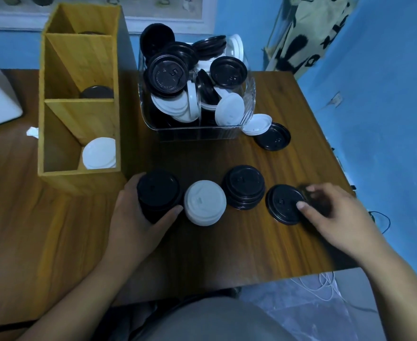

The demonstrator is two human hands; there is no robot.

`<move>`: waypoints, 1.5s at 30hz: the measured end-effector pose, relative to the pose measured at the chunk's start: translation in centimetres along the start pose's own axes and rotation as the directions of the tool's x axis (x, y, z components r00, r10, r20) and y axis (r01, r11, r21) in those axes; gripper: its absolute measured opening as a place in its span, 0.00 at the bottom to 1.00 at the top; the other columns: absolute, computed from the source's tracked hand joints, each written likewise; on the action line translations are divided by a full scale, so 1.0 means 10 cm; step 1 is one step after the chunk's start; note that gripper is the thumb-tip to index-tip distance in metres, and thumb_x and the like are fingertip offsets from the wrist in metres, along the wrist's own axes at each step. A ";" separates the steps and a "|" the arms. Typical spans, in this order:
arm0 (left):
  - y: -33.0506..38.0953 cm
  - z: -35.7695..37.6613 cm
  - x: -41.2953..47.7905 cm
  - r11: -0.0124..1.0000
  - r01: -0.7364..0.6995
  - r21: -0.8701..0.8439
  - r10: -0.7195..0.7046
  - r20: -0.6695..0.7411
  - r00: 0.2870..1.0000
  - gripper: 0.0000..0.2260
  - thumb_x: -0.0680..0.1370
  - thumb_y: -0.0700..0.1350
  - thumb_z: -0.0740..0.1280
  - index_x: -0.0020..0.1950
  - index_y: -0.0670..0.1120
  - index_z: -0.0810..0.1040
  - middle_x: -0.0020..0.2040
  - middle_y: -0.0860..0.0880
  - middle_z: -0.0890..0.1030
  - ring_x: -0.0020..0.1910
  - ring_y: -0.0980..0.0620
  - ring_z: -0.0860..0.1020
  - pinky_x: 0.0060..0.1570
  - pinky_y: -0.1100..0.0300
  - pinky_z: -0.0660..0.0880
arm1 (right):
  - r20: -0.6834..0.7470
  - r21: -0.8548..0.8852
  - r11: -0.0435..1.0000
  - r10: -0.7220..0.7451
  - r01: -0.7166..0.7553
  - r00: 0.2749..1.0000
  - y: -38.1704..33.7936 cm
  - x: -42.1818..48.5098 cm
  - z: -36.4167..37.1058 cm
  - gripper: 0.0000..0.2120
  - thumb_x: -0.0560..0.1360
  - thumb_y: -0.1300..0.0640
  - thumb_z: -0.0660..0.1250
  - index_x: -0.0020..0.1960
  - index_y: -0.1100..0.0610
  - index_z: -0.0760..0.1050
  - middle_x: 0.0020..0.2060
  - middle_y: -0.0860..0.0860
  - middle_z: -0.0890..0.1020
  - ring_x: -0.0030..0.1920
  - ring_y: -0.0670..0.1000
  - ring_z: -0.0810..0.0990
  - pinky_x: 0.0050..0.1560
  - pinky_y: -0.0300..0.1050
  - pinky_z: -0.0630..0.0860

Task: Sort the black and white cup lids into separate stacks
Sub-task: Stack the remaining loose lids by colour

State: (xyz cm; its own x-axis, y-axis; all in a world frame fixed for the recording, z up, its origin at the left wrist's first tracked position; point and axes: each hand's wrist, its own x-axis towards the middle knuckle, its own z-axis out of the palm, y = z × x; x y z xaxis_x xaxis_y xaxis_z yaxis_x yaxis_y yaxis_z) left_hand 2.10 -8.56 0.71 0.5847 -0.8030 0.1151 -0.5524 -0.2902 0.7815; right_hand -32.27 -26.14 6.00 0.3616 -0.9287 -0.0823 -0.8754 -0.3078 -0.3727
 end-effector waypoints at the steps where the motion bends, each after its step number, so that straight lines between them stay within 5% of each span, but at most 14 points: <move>1: 0.00 0.00 0.00 1.000 0.004 -0.001 -0.004 0.000 1.000 0.40 0.67 0.59 0.79 0.74 0.54 0.65 0.62 0.62 0.70 0.63 0.61 0.70 0.61 0.58 0.71 | 0.044 0.025 0.997 -0.072 0.070 0.996 0.00 0.01 0.01 0.30 0.69 0.30 0.63 0.65 0.45 0.74 0.57 0.45 0.79 0.58 0.51 0.76 0.58 0.52 0.75; 4: -0.01 0.01 0.00 1.000 0.027 -0.001 -0.027 -0.004 1.000 0.43 0.66 0.58 0.81 0.75 0.54 0.64 0.62 0.62 0.69 0.65 0.61 0.69 0.64 0.56 0.71 | 0.150 0.093 0.975 -0.212 0.200 0.966 -0.12 0.08 0.07 0.38 0.68 0.31 0.68 0.75 0.43 0.66 0.73 0.44 0.70 0.73 0.48 0.66 0.73 0.52 0.65; 7: -0.01 0.01 -0.01 1.000 0.019 0.001 -0.019 -0.003 1.000 0.44 0.66 0.59 0.80 0.76 0.53 0.64 0.63 0.61 0.69 0.65 0.60 0.70 0.66 0.54 0.73 | 0.153 0.140 0.941 -0.327 0.308 0.932 -0.39 0.25 0.15 0.40 0.70 0.32 0.70 0.78 0.42 0.63 0.76 0.43 0.66 0.77 0.45 0.62 0.76 0.48 0.60; 14: 0.00 0.02 -0.01 1.000 0.017 -0.002 -0.017 -0.018 1.000 0.43 0.66 0.58 0.81 0.75 0.53 0.64 0.63 0.62 0.69 0.65 0.60 0.70 0.66 0.54 0.73 | 0.195 0.151 0.912 -0.406 0.382 0.893 -0.76 0.49 0.22 0.36 0.70 0.39 0.76 0.74 0.43 0.68 0.67 0.41 0.75 0.67 0.44 0.72 0.70 0.51 0.71; 21: 0.01 0.01 -0.02 1.000 0.021 0.024 -0.020 -0.023 1.000 0.44 0.66 0.62 0.79 0.76 0.53 0.63 0.64 0.62 0.68 0.66 0.58 0.70 0.66 0.56 0.70 | -0.056 0.435 0.848 -0.311 0.303 0.949 -0.96 0.44 0.01 0.31 0.68 0.35 0.72 0.68 0.41 0.73 0.60 0.34 0.79 0.62 0.37 0.77 0.65 0.40 0.73; 25: 0.01 0.00 -0.02 1.000 0.022 -0.005 -0.022 -0.016 1.000 0.44 0.66 0.63 0.79 0.76 0.53 0.63 0.65 0.62 0.69 0.66 0.58 0.71 0.67 0.51 0.74 | -0.110 0.288 0.822 -0.481 0.491 0.870 -1.56 0.32 0.16 0.30 0.71 0.35 0.72 0.70 0.44 0.75 0.62 0.38 0.79 0.62 0.42 0.76 0.63 0.36 0.69; 29: -0.02 -0.02 -0.02 1.000 0.008 -0.024 -0.007 0.024 1.000 0.45 0.67 0.69 0.74 0.77 0.52 0.62 0.65 0.61 0.70 0.66 0.57 0.72 0.64 0.51 0.75 | 0.031 0.074 0.774 -0.632 0.628 0.775 -2.04 0.28 0.48 0.34 0.73 0.29 0.65 0.74 0.43 0.71 0.66 0.42 0.78 0.66 0.47 0.74 0.65 0.49 0.71; 33: -0.05 -0.01 -0.02 0.998 -0.006 -0.064 0.007 0.027 1.000 0.45 0.67 0.66 0.72 0.78 0.50 0.63 0.68 0.59 0.71 0.65 0.60 0.71 0.65 0.53 0.73 | 0.078 -0.060 0.756 -0.648 0.652 0.758 -2.16 0.27 0.66 0.36 0.72 0.28 0.62 0.76 0.43 0.68 0.64 0.45 0.78 0.63 0.52 0.74 0.62 0.53 0.73; 37: -0.07 -0.01 -0.02 0.998 0.033 -0.052 -0.031 0.046 0.998 0.51 0.65 0.67 0.73 0.82 0.49 0.57 0.74 0.52 0.71 0.71 0.51 0.72 0.67 0.45 0.74 | 0.106 -0.062 0.779 -0.616 0.624 0.780 -2.15 0.26 0.71 0.38 0.72 0.28 0.64 0.77 0.43 0.65 0.63 0.46 0.76 0.62 0.52 0.74 0.61 0.52 0.72; 43: -0.04 -0.02 -0.02 0.997 -0.053 -0.054 0.056 0.048 0.997 0.50 0.67 0.65 0.73 0.82 0.50 0.55 0.68 0.78 0.61 0.66 0.66 0.66 0.65 0.55 0.70 | 0.115 -0.086 0.790 -0.597 0.607 0.794 -2.17 0.25 0.75 0.38 0.72 0.27 0.64 0.77 0.42 0.65 0.61 0.46 0.73 0.61 0.51 0.73 0.61 0.52 0.72; 45: -0.05 -0.01 -0.02 0.993 -0.100 -0.056 0.102 0.039 0.994 0.45 0.70 0.63 0.72 0.82 0.49 0.58 0.68 0.77 0.62 0.64 0.64 0.69 0.64 0.55 0.71 | 0.124 -0.100 0.792 -0.590 0.602 0.798 -2.18 0.26 0.75 0.37 0.72 0.27 0.63 0.77 0.41 0.65 0.61 0.46 0.73 0.61 0.51 0.72 0.61 0.53 0.71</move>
State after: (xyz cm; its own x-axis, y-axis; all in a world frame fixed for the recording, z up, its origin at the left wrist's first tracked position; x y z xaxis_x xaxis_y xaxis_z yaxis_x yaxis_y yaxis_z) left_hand 2.33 -8.21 0.38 0.5018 -0.8480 0.1703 -0.5738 -0.1790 0.7992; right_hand -9.82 -20.25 6.96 0.8450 -0.5333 0.0401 -0.5079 -0.8237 -0.2519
